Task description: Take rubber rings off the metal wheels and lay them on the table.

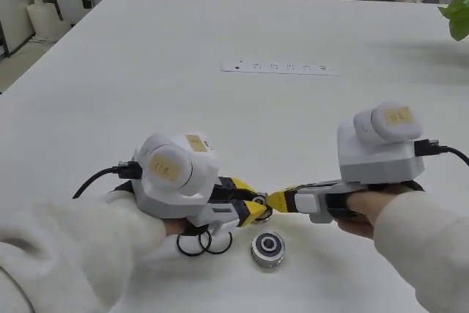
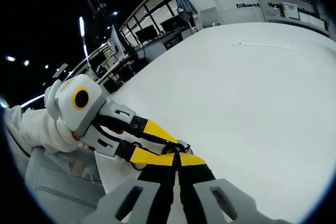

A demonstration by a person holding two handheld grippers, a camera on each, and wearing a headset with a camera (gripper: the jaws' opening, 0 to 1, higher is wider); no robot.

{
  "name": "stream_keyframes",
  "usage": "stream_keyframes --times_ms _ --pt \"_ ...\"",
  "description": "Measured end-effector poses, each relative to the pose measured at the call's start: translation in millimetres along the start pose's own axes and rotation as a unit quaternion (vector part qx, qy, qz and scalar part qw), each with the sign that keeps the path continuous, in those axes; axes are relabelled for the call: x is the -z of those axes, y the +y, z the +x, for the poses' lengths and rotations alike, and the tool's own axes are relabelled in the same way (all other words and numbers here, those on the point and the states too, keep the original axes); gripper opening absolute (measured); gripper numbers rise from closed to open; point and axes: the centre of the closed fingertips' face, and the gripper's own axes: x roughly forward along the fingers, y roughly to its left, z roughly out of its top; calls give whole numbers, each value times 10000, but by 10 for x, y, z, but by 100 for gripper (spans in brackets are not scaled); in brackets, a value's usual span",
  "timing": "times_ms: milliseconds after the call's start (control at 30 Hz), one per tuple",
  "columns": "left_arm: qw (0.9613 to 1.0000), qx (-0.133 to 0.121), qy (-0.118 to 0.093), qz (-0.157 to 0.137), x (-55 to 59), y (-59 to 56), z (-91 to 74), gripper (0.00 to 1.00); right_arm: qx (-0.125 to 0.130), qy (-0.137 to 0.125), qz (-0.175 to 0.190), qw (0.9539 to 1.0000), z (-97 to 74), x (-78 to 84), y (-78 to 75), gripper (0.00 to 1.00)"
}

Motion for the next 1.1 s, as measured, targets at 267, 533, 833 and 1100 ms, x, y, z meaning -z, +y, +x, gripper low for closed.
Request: stream_keyframes --times_ms 267,533,833,1100 --pt "10000 -5 -12 -6 -1 1 6 14 -312 -285 34 9991 1 -135 160 0" --pt "10000 -49 -19 -21 -9 -6 12 14 -119 -135 42 9998 -17 -64 36 0" --pt "9999 -33 43 -116 -12 -6 14 14 -56 -80 105 9999 -20 -23 0 0" --pt "9998 18 133 -151 -5 -10 -24 17 -14 -109 207 9997 -54 -25 -27 0"
